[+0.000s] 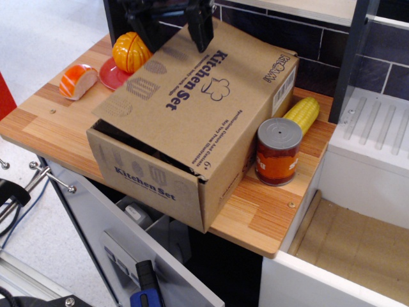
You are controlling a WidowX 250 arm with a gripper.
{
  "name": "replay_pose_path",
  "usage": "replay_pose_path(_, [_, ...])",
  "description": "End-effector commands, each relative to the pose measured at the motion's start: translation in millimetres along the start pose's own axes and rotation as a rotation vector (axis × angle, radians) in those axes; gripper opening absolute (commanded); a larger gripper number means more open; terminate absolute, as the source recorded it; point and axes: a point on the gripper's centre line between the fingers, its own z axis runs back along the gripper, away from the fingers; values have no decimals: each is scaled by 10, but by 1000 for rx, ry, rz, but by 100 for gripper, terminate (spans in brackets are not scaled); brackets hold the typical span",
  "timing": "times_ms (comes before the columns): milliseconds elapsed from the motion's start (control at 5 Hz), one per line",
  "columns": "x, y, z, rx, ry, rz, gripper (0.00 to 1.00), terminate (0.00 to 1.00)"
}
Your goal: Open brown1fbox flap
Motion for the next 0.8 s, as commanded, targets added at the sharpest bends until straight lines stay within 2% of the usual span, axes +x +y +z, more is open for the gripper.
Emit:
replay_pose_path(0, [-86, -250, 331, 97, -87, -33, 100, 0])
replay_pose_path(200, [-77, -352, 400, 189, -77, -67, 100, 0])
replay_pose_path(400, [-40, -496, 477, 317, -57, -115, 100, 0])
replay_pose_path(600, [-20, -605, 535, 374, -60, -121, 100, 0])
